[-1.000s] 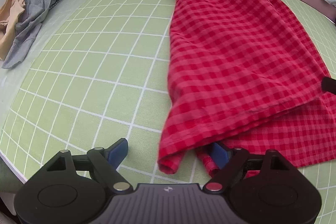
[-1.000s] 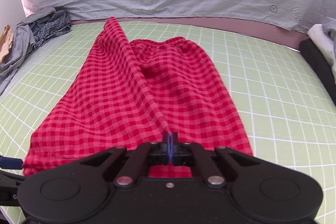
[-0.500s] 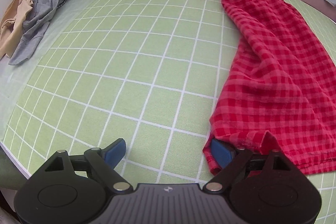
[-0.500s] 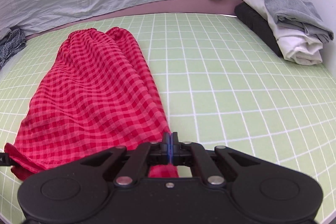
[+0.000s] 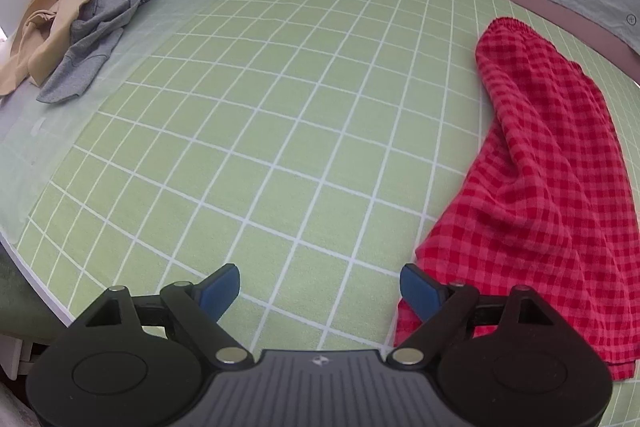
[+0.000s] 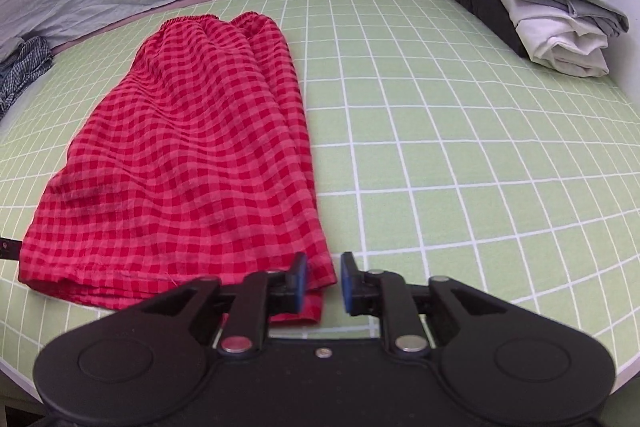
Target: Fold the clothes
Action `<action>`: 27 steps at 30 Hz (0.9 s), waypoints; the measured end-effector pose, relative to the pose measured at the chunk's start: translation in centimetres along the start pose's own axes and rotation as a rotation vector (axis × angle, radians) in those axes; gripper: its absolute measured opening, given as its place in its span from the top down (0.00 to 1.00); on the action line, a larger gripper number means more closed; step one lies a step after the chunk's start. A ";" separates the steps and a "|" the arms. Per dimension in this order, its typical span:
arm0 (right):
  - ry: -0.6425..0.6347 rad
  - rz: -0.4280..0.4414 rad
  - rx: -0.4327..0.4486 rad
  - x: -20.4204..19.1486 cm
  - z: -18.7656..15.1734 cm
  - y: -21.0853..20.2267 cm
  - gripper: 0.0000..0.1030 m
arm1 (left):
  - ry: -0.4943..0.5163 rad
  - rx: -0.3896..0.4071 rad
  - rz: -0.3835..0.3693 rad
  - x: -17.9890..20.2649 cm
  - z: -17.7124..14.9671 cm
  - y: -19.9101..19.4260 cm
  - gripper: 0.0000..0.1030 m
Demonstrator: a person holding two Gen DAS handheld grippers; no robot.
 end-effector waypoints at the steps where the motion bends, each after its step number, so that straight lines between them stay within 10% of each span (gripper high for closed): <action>1: 0.005 -0.001 0.015 0.0 0.3 -0.3 0.64 | -0.014 0.011 0.005 -0.3 0.5 -0.2 0.15; 10: 0.020 0.021 0.088 -0.7 5.6 1.4 0.64 | -0.063 0.032 0.028 -0.5 4.6 0.8 0.15; 14: -0.024 0.046 0.108 -2.2 8.7 3.3 0.91 | -0.043 0.033 0.012 1.2 6.7 2.0 0.15; 27: -0.095 0.144 0.105 -7.2 20.0 12.7 0.81 | 0.011 0.022 -0.033 7.5 14.2 7.9 0.15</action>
Point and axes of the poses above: each gripper's, at about its wrist camera, not at the fingertips, and y roughly the way its jaws point, x to its right, z to its top, the point moved 6 cm from there along y, roughly the way its jaws point, and after that the axes turned 1 degree about z, right-handed, at the moved point
